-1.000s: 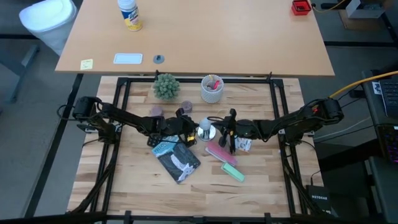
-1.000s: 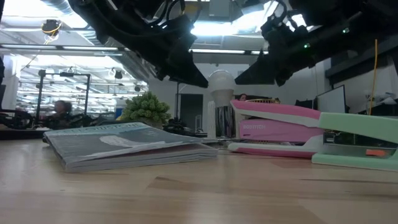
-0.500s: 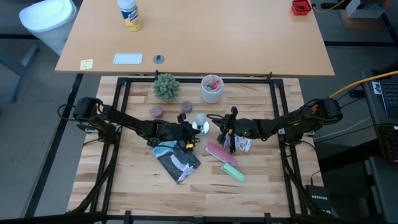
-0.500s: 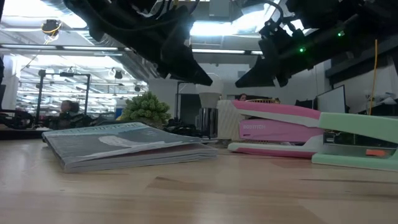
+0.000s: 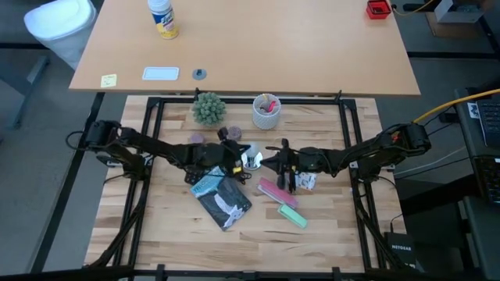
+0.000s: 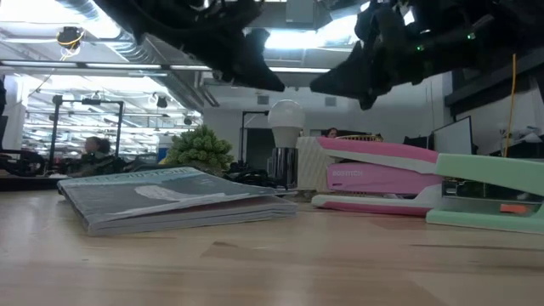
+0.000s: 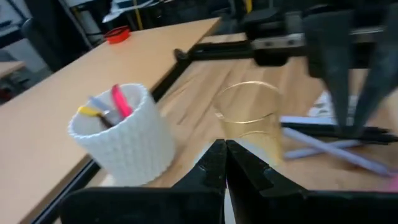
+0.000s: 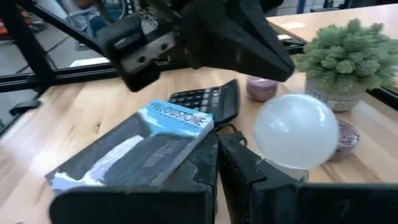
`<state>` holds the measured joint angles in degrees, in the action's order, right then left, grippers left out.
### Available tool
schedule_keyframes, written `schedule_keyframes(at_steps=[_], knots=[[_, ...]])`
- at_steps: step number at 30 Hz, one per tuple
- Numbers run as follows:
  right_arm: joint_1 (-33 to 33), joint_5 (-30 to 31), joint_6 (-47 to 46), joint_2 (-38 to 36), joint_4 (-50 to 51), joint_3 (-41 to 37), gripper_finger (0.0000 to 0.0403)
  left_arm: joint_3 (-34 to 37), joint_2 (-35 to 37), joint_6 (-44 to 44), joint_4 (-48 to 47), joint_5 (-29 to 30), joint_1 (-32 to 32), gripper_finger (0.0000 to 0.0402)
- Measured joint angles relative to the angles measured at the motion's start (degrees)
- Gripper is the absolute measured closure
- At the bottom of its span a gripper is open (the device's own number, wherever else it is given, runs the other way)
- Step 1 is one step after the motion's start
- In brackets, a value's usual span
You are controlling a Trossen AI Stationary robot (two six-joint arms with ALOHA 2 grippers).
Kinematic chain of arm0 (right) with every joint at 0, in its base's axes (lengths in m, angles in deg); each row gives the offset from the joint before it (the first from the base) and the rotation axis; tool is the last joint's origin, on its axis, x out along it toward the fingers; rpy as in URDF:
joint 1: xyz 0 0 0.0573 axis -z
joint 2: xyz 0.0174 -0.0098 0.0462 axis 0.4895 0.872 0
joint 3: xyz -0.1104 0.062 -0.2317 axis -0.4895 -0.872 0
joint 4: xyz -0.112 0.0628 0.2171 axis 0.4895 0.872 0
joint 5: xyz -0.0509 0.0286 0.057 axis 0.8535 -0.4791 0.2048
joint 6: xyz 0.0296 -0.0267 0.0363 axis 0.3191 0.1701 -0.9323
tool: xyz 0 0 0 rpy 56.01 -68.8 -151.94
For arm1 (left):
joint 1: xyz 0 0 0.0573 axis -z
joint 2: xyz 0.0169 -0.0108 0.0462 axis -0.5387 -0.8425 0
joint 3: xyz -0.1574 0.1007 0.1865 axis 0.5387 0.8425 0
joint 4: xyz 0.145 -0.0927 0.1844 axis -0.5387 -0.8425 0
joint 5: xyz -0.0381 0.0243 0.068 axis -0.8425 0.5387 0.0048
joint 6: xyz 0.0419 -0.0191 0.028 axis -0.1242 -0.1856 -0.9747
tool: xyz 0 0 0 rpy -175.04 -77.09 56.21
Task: Screw lightbulb
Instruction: Remove the white lightbulb from the silver lamp
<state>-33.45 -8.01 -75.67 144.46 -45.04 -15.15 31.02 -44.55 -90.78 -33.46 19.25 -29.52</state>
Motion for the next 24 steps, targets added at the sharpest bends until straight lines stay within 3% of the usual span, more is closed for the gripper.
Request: schedule_keyframes(at_steps=[10,16,24], knots=[[0.06,6.44,3.1,1.19,0.45,0.0,0.0384,0.01,-3.05,4.97,-0.37,-0.2,-6.28,0.04],[0.07,7.88,3.15,5.43,-1.33,0.0,0.0384,0.01,-3.42,5.84,-1.71,-3.89,-5.86,0.04],[0.64,9.17,3.17,7.8,-6.07,0.02,0.0384,0.06,-3.39,6.25,-3.45,-3.83,-3.74,0.04]])
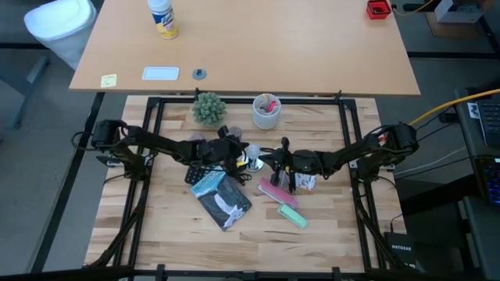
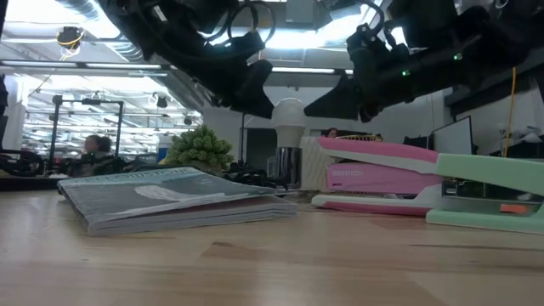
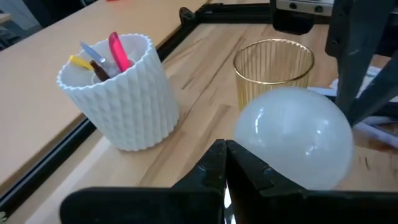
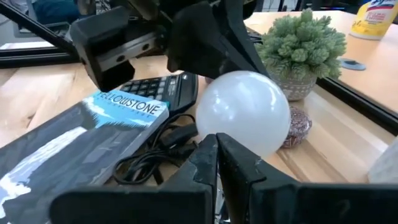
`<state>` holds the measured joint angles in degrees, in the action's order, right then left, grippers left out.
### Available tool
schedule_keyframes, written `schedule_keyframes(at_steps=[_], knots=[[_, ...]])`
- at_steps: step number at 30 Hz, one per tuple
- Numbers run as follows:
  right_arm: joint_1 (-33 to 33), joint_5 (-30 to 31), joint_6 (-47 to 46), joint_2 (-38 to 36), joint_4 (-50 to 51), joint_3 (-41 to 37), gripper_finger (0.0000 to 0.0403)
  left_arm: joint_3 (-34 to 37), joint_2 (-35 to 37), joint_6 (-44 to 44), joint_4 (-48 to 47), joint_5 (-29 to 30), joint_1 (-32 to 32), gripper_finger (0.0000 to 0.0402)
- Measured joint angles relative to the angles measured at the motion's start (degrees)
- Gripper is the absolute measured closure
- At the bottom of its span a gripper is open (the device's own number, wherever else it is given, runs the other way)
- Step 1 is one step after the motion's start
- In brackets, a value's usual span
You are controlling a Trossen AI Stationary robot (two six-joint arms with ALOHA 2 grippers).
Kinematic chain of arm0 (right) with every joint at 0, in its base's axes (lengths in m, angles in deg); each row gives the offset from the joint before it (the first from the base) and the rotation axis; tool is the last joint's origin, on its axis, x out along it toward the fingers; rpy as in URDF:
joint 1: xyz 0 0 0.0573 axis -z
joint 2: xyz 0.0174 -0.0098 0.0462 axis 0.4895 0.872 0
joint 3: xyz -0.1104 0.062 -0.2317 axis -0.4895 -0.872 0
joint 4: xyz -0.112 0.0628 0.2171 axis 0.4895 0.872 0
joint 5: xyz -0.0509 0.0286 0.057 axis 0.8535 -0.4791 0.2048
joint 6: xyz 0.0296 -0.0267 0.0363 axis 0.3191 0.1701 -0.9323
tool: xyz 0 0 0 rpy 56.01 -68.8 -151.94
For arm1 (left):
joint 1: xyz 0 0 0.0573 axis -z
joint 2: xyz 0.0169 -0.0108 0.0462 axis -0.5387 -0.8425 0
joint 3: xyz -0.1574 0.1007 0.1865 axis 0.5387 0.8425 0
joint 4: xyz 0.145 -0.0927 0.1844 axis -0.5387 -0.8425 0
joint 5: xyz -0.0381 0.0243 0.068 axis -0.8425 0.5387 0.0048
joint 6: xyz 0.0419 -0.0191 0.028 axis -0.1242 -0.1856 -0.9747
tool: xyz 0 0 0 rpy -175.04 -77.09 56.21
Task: Screw lightbulb
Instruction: Remove the white lightbulb from the silver lamp
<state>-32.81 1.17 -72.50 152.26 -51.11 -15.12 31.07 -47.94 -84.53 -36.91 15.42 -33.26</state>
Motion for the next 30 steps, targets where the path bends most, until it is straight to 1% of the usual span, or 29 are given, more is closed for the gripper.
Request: schedule_keyframes(at_steps=[8,13,20,22,24,25,30], knots=[[1.22,2.4,-0.03,-0.01,0.09,-0.02,0.0384,0.0,0.09,0.74,-1.65,1.69,1.95,0.04],[1.22,4.79,-0.07,-0.02,0.17,-0.04,0.0384,0.0,0.17,2.9,-2.66,1.59,2.06,0.04],[1.27,8.2,-0.09,-0.07,1.22,-0.04,0.0384,0.0,0.22,2.6,-2.92,1.42,2.99,0.04],[1.46,9.67,-0.11,-0.04,1.44,-0.07,0.0384,-0.04,0.26,2.6,-2.86,-0.05,3.5,0.04],[1.6,9.96,-0.15,0.02,1.28,0.0,0.0384,-0.22,0.0,2.54,-3.08,-2.0,4.17,0.04],[1.48,9.9,-0.13,0.02,1.2,0.0,0.0384,-0.04,-0.16,2.5,-3.99,-2.08,4.58,0.04],[1.93,9.07,-0.11,0.02,1.11,0.02,0.0384,-0.09,-0.02,2.38,-4.15,-0.25,5.69,0.04]])
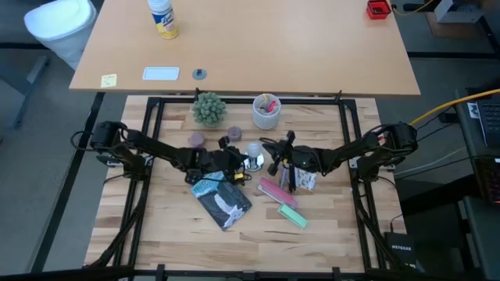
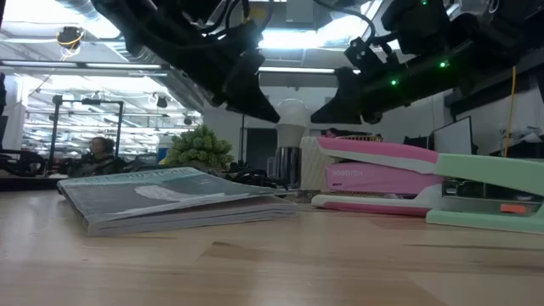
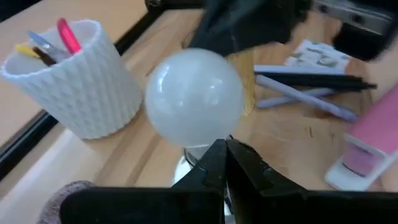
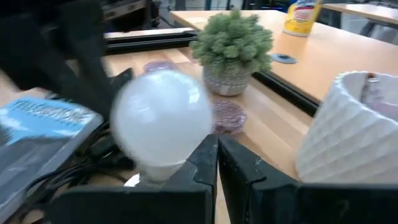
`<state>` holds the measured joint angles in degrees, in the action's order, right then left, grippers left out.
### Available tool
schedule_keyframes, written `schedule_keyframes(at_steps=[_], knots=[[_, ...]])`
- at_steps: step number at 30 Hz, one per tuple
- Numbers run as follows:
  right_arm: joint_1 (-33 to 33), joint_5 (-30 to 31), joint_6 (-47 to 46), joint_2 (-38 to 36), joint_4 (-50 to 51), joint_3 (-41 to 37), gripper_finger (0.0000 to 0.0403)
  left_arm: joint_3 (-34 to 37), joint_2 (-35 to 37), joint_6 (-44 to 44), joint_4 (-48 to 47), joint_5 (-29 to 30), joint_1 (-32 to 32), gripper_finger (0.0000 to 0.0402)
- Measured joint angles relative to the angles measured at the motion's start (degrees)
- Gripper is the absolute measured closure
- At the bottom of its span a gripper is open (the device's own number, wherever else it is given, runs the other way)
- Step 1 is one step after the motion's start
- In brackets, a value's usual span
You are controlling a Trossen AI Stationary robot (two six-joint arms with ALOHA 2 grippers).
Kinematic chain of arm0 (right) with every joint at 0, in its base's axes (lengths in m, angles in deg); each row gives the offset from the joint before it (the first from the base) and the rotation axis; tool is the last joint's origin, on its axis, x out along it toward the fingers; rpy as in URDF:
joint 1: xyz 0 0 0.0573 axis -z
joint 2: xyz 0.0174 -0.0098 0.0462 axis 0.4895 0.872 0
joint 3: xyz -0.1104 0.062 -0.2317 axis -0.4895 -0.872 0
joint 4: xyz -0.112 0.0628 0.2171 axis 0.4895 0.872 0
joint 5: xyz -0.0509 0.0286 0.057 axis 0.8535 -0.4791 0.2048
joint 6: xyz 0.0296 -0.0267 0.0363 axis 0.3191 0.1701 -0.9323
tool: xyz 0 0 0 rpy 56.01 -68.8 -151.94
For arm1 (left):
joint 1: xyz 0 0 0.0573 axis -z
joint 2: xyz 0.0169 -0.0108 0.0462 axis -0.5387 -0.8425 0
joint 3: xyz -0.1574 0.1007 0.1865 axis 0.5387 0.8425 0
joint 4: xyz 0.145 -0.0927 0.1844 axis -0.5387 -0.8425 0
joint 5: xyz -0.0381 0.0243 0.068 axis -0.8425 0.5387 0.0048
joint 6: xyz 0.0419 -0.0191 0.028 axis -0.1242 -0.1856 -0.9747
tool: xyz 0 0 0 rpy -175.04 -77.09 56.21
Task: Screw lightbulb
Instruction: Remove the white lightbulb from the silver lamp
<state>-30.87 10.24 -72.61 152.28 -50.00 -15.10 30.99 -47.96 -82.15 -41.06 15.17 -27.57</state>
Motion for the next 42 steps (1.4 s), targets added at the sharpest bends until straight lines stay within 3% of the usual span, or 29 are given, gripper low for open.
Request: schedule_keyframes(at_steps=[11,16,20,25,35,42], knots=[[-0.28,-0.09,2.53,-2.23,0.12,0.0,0.0384,0.04,3.29,-1.71,0.1,1.21,2.25,0.04],[-1.89,-0.51,3.41,-6.42,0.17,0.0,0.0384,0.04,5.88,-4.57,0.26,5.69,2.88,0.04],[-4.94,-3.66,4.45,-8.3,-0.1,0.0,0.0384,0.04,6.34,-6.05,0.22,9.82,1.49,0.04],[-7.56,-7.11,4.47,-7.48,0.47,0.0,0.0384,0.04,5.66,-2.97,0.12,10.3,-2.6,0.04],[-7.36,2.9,1.35,-0.1,-0.19,-0.02,0.0384,0.04,0.74,1.82,0.2,3.63,-5.63,0.04],[-4.86,3.08,-0.14,0.83,-0.57,-0.02,0.0384,0.08,0.11,1.91,0.38,3.91,-3.16,0.04]])
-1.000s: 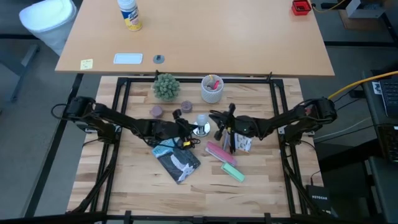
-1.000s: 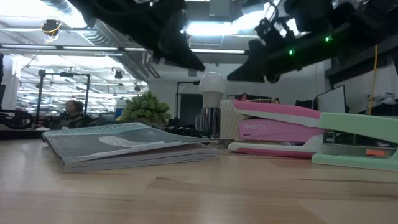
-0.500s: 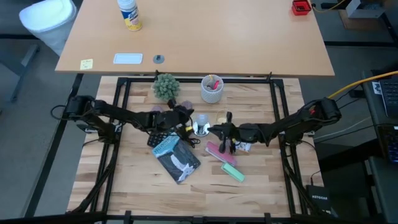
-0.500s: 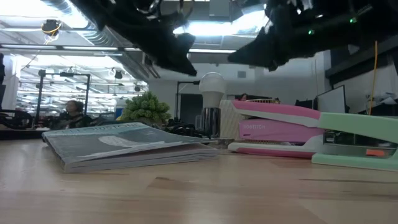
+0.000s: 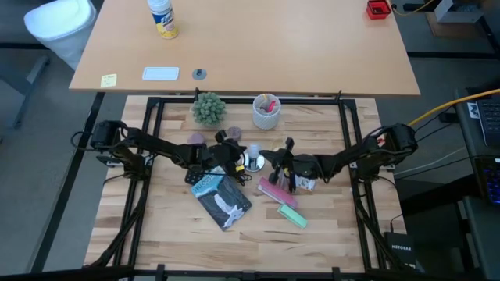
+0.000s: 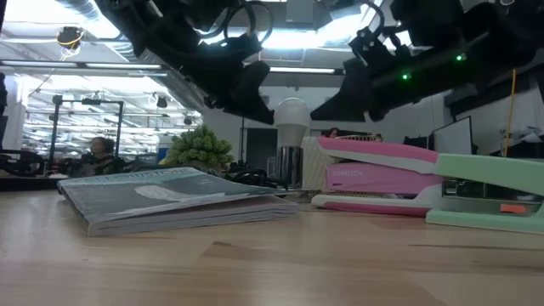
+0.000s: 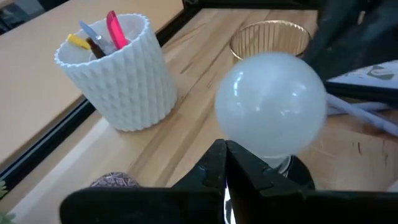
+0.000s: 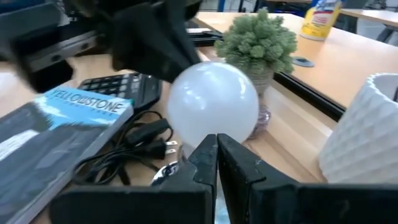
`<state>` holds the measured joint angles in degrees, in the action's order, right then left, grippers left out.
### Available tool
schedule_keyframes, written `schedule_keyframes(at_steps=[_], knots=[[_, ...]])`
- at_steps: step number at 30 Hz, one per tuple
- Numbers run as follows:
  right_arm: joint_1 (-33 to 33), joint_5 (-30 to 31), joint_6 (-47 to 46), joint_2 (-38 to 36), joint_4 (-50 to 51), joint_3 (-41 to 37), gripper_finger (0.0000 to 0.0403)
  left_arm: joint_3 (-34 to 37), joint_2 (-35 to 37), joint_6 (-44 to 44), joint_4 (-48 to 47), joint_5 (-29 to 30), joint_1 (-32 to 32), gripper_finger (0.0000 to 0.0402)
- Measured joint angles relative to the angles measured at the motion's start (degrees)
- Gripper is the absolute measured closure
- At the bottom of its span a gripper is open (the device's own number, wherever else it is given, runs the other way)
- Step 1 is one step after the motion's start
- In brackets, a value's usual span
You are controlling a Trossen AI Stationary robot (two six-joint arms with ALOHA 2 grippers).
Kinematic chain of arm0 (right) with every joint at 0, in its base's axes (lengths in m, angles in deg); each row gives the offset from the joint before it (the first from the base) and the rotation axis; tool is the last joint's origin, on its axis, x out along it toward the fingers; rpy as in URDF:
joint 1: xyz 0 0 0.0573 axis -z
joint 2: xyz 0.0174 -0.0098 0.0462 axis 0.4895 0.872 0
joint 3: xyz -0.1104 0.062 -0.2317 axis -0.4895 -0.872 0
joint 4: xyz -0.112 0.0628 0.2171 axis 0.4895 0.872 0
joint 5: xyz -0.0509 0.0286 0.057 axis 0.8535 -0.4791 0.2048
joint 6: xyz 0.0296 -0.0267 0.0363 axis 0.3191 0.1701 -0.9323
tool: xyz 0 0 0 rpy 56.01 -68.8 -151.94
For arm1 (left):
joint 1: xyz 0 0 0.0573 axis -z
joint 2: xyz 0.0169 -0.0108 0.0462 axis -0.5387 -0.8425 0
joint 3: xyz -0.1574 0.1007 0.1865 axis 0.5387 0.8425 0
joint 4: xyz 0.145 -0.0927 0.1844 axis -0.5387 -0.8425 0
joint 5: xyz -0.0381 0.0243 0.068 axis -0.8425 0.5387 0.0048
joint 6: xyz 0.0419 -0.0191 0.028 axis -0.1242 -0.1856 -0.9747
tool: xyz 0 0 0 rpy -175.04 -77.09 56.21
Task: Screw lightbulb
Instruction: Remove the white lightbulb from the silver lamp
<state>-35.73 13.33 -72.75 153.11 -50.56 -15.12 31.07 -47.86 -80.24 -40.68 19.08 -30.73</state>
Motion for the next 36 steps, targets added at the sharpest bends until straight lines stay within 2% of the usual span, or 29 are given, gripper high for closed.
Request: schedule_keyframes(at_steps=[15,20,30,36], knots=[[5.87,-3.21,0.02,0.0,0.17,-0.02,0.0384,0.0,0.0,1.72,0.37,-0.48,5.43,0.04],[5.58,-2.76,4.58,-0.8,-0.13,-0.02,0.0384,0.0,0.27,-0.69,3.57,0.71,6.91,0.04],[-0.49,-3.23,7.76,-10.42,1.52,-0.02,0.0384,-0.04,4.28,-9.86,7.61,5.73,5.85,0.04],[-4.07,-7.6,7.7,-10.19,2.37,0.0,0.0384,-0.04,4.28,-9.49,6.69,5.75,1.68,0.04]])
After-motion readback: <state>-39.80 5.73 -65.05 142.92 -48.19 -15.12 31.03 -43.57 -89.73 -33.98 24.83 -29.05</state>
